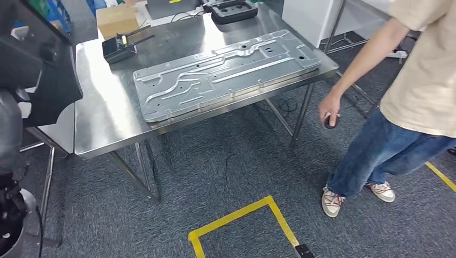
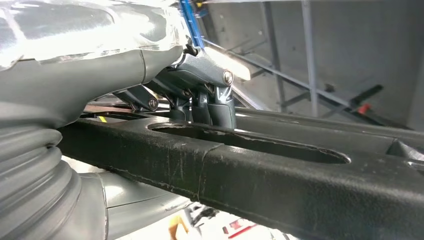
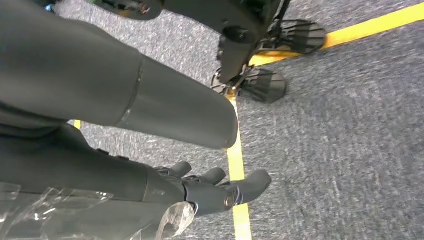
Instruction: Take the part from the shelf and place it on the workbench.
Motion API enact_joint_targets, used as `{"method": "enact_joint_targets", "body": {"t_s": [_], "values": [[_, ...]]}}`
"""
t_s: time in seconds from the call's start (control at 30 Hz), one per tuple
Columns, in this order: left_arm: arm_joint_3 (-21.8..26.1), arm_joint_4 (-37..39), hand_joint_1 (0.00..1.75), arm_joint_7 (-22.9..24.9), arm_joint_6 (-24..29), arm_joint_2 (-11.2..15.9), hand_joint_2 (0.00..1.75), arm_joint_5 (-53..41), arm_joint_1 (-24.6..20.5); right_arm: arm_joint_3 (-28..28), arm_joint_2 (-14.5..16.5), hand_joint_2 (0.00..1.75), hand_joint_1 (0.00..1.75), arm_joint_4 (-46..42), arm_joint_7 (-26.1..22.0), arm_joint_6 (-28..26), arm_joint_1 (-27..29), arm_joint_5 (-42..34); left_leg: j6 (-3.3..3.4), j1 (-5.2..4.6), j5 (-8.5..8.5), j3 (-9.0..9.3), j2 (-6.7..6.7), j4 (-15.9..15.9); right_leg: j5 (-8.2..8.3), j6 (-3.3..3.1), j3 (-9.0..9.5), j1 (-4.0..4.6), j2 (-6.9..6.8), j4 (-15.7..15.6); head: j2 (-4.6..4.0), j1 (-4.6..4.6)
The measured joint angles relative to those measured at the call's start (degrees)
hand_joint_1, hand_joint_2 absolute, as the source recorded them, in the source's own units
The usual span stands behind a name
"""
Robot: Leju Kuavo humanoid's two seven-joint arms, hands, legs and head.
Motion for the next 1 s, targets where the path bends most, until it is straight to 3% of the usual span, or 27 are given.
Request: {"method": "enact_joint_targets", "body": {"t_s": [0.07,0.1,0.17,0.2,0.27,0.33,0.37,0.4,0.43,0.47,0.5,0.53,0.6,0.67,0.7,0.77,0.8,0.83,0.87,0.93,0.97,1.0], "values": [[0.01,-0.08,1.75,0.09,0.08,0.12,1.75,-0.10,-0.31,-0.02,0.43,0.00,0.00,-0.01,-0.10,-0.01,-0.05,0.18,0.84,-0.12,-0.83,1.66,-0.62,-1.28,0.56,0.81,0.63,-0.24,-0.31,0.81,0.00,0.02],[-0.01,-0.14,1.75,0.11,0.11,0.14,1.75,-0.14,-0.50,-0.02,0.67,0.00,0.00,-0.02,-0.13,-0.01,-0.04,0.27,1.20,0.04,-1.10,2.79,-0.91,-1.90,1.32,1.05,0.04,-0.25,-0.20,2.72,-0.01,0.11],[-0.04,-0.28,1.75,0.11,0.16,0.15,1.75,-0.17,-0.82,-0.02,0.97,0.00,0.00,-0.03,-0.16,0.13,-0.01,0.35,1.70,0.34,-1.81,5.12,-1.13,-2.52,2.07,1.32,-3.87,-0.19,0.32,8.98,-0.01,0.31],[-0.08,-0.31,1.75,0.13,0.16,0.15,1.75,-0.15,-0.85,-0.01,1.09,0.00,0.00,-0.04,-0.16,0.24,-0.03,0.37,1.85,0.37,-2.44,5.95,-1.18,-2.55,1.57,1.41,-6.72,-0.20,0.54,12.56,-0.01,0.44],[-0.25,-0.32,1.75,0.18,0.14,0.15,1.75,-0.14,-0.60,-0.01,1.22,0.00,0.00,-0.04,-0.15,0.48,0.05,0.37,1.92,0.45,-4.02,7.80,-1.45,-2.56,-2.33,1.77,-12.10,-0.23,0.66,16.98,0.00,0.56],[-0.43,-0.32,1.75,0.26,0.20,0.14,1.75,-0.20,-0.46,-0.02,1.30,0.00,0.00,-0.04,-0.14,0.51,0.32,0.38,1.70,0.56,-5.93,10.13,-1.94,-2.56,-5.80,2.19,-15.07,-0.25,0.65,15.67,0.00,0.58],[-0.49,-0.32,1.75,0.35,0.32,0.13,1.75,-0.32,-0.45,-0.02,1.30,0.00,0.00,-0.03,-0.13,0.51,0.51,0.39,1.53,0.64,-7.01,11.43,-2.16,-2.56,-5.07,2.31,-15.58,-0.25,0.64,12.97,0.00,0.58],[-0.52,-0.31,1.75,0.49,0.54,0.14,1.75,-0.54,-0.41,-0.03,1.30,0.00,0.00,-0.03,-0.14,0.51,0.75,0.42,1.32,0.69,-8.10,12.48,-2.31,-2.60,-1.17,2.25,-15.66,-0.22,0.66,9.24,0.00,0.60],[-0.57,-0.27,1.75,0.73,0.84,0.14,1.75,-0.83,-0.37,-0.06,1.30,0.00,0.00,-0.03,-0.15,0.50,0.95,0.44,1.08,0.64,-9.23,13.52,-2.41,-2.48,3.98,2.06,-15.60,-0.17,0.65,4.91,0.00,0.61],[-0.62,-0.24,1.75,1.08,1.28,0.14,1.75,-1.26,-0.39,-0.10,1.26,0.00,0.00,-0.01,-0.15,0.46,1.10,0.47,0.75,0.51,-10.29,14.27,-2.52,-2.49,9.20,1.70,-15.36,-0.03,0.66,1.76,0.00,0.61],[-0.71,-0.20,1.75,1.63,1.86,0.14,1.75,-1.87,-0.43,-0.15,1.23,0.00,0.00,0.01,-0.17,0.42,1.18,0.50,0.38,0.38,-11.08,15.05,-2.59,-2.43,13.14,1.19,-15.13,0.11,0.77,-0.24,0.00,0.62],[-0.79,-0.17,1.75,2.23,2.63,0.13,1.75,-2.62,-0.50,-0.22,1.27,0.00,0.00,0.03,-0.20,0.37,1.15,0.54,0.05,0.25,-11.25,15.49,-2.64,-1.82,14.40,0.70,-14.85,0.16,0.81,-1.04,0.00,0.62],[-0.91,-0.13,1.75,3.32,4.40,0.12,1.75,-4.28,-0.68,-0.36,1.51,0.00,0.00,0.03,-0.25,0.34,0.92,0.61,-0.53,0.27,-9.70,14.08,-2.46,2.00,14.11,-0.18,-14.02,-0.03,0.90,-0.72,0.00,0.63],[-0.99,-0.07,1.75,4.14,5.99,0.09,1.75,-6.01,-0.74,-0.51,1.75,0.00,0.00,0.01,-0.28,0.34,0.73,0.71,-1.25,0.59,-8.35,9.43,-1.94,9.16,13.15,-0.67,-13.16,-0.29,0.87,-0.91,0.00,0.52],[-1.08,0.02,1.75,4.75,6.81,0.07,1.75,-7.04,-0.70,-0.57,1.81,0.00,0.00,0.01,-0.31,0.34,0.72,0.79,-1.68,0.86,-9.36,6.82,-1.70,12.42,12.57,-0.78,-12.72,-0.30,0.92,-0.97,0.00,0.46],[-1.29,0.35,1.75,6.25,8.50,0.01,1.75,-9.38,-0.65,-0.71,1.91,0.00,0.00,0.01,-0.32,0.34,0.76,0.94,-2.34,1.52,-14.63,2.60,-1.58,15.67,11.30,-0.70,-11.62,-0.40,1.07,-0.96,0.00,0.39],[-1.39,0.60,1.75,7.07,9.27,-0.02,1.75,-10.73,-0.64,-0.80,1.96,0.00,0.00,0.01,-0.33,0.34,0.83,0.97,-2.60,1.85,-16.94,1.33,-1.55,15.45,10.66,-0.57,-10.91,-0.49,1.14,-0.95,0.00,0.38],[-1.48,0.87,1.75,7.97,9.88,-0.04,1.75,-12.24,-0.65,-0.92,1.99,0.00,0.00,0.01,-0.33,0.34,0.90,0.99,-2.88,2.19,-17.68,0.67,-1.51,13.99,10.05,-0.35,-10.16,-0.62,1.20,-0.95,0.00,0.37],[-1.58,1.16,1.75,9.02,10.40,-0.06,1.75,-13.92,-0.66,-1.05,2.02,0.00,0.00,0.01,-0.32,0.34,0.95,1.03,-3.27,2.57,-16.30,0.55,-1.45,11.36,9.49,-0.10,-9.39,-0.78,1.23,-0.94,0.00,0.36],[-1.84,1.94,1.75,11.09,11.18,-0.09,1.75,-17.29,-0.61,-1.32,1.99,0.00,0.00,0.03,-0.31,0.34,1.08,1.11,-4.20,3.38,-8.97,1.00,-0.91,4.45,8.55,0.59,-8.19,-0.96,1.33,-0.87,0.00,0.33],[-2.03,2.39,1.75,12.11,11.48,-0.13,1.75,-19.00,-0.58,-1.43,1.97,0.00,0.00,0.04,-0.33,0.33,1.10,1.16,-4.27,3.51,-5.75,1.22,-0.51,2.04,8.15,1.04,-7.83,-0.99,1.42,-0.81,0.00,0.33],[-2.23,2.83,1.75,13.23,11.75,-0.17,1.75,-20.99,-0.56,-1.50,1.94,0.00,0.00,0.05,-0.35,0.33,1.14,1.27,-3.99,3.47,-3.55,1.35,-0.17,0.71,7.79,1.52,-7.58,-0.94,1.48,-0.82,0.00,0.33]]}}
